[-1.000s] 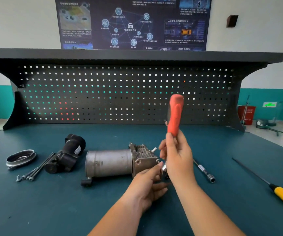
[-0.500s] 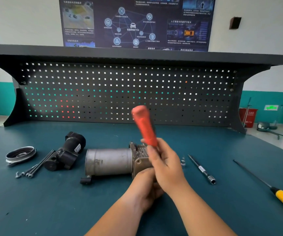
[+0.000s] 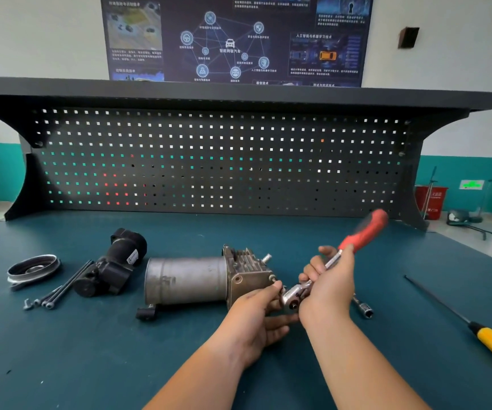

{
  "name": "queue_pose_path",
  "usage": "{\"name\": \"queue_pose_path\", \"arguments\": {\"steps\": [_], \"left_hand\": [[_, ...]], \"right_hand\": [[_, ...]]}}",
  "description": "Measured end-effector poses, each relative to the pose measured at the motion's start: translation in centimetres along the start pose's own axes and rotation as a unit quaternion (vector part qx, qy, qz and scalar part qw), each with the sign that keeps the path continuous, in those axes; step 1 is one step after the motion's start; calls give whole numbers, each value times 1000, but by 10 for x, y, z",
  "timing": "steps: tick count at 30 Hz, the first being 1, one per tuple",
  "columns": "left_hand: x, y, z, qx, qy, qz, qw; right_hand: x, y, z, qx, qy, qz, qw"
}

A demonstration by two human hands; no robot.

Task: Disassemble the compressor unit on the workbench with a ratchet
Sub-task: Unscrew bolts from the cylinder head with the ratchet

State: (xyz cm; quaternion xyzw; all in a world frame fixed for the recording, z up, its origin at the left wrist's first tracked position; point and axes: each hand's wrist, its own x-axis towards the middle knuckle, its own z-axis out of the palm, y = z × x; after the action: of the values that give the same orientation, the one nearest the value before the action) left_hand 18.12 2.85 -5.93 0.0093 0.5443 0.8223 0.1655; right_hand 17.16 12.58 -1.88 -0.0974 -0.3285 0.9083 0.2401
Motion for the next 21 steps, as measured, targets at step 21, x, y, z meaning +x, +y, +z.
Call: {"name": "queue_pose_path", "arguments": {"steps": [21], "left_hand": [[2, -1, -6, 1, -21, 11, 1000]], "right_hand": [[-26, 17, 5, -205, -238, -213, 925]]}}
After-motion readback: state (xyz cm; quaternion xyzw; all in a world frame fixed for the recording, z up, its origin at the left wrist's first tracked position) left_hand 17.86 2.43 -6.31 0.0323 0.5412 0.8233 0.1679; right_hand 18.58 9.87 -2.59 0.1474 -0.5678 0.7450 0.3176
